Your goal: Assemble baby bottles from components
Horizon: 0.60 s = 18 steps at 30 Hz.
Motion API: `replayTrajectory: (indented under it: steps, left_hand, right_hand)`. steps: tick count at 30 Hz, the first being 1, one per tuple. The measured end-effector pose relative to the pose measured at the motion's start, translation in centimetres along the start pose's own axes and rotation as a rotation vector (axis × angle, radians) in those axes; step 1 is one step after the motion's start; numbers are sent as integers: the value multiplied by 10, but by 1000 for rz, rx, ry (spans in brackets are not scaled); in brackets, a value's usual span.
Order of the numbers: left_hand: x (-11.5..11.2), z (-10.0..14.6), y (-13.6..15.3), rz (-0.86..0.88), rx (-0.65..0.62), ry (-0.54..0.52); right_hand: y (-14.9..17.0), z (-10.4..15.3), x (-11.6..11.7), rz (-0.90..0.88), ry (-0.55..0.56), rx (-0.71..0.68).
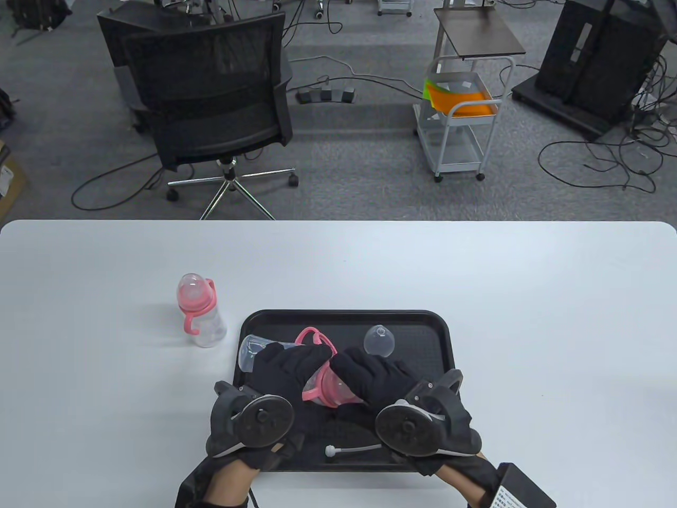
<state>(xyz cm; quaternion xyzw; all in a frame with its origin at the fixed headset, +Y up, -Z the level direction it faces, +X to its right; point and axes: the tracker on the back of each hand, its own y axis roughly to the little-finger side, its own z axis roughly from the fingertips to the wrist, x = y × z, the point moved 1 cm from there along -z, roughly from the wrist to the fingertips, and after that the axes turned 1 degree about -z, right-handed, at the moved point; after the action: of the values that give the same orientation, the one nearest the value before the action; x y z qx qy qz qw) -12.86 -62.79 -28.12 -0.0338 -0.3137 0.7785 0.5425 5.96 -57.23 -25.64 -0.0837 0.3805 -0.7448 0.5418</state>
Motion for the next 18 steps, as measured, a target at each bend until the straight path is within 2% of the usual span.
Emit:
replayTrajectory:
  steps: [5,9,13,16,18]
  left_hand:
    - [1,1,2,5,13,0]
    - [13,2,8,56,49,-59]
    - [37,11,38,160,192,-149]
    - [54,20,61,277,289,-228]
    - [67,28,73,294,328,-283]
  right_hand:
    - [8,0,2,-71,19,41]
    - [19,0,-6,-201,30,74]
    - [33,4,-21,-174,92,126]
    - [47,8,-16,-170,66,176]
    - [58,13,-13,-116,52,207]
